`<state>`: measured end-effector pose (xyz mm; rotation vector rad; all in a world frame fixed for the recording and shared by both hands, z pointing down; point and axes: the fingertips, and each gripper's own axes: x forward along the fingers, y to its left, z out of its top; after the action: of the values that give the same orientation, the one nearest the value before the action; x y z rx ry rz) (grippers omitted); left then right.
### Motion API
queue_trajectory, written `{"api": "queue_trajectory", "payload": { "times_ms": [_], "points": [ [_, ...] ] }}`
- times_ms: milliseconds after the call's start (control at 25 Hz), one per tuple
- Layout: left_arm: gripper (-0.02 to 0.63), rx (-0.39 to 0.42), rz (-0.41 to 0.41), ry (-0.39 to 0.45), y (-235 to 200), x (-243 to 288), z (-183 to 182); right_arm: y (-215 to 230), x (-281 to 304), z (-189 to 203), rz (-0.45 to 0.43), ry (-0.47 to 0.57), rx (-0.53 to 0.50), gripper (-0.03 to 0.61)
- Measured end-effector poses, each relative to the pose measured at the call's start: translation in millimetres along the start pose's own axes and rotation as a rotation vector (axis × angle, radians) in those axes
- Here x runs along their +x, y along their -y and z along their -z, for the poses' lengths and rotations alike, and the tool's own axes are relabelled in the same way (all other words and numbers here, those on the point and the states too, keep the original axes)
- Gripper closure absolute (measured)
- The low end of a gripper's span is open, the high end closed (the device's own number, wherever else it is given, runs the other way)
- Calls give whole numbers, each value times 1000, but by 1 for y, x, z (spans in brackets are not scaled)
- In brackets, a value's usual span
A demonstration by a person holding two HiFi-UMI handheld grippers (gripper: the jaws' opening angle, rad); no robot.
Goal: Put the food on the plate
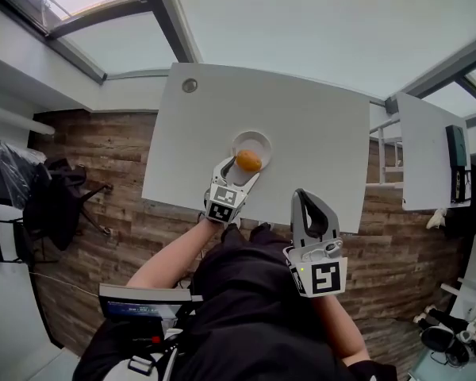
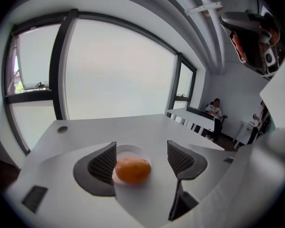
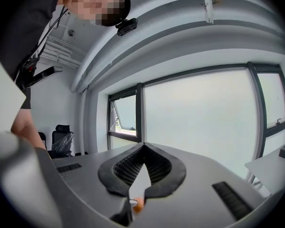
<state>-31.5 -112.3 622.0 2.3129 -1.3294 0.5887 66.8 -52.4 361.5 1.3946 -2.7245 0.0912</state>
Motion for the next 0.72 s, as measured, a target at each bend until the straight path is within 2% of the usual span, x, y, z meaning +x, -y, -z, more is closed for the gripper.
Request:
{"api": "queue_trajectory", "payload": {
  "times_ms": [360,720],
  "points": [
    [277,-106,-38,109,5,-32,-4,1,5,0,-4,2,11,581],
    [276,-107,-17,171,30,-62,-30,-8,8,-3,-19,13,11,581]
  ]
}}
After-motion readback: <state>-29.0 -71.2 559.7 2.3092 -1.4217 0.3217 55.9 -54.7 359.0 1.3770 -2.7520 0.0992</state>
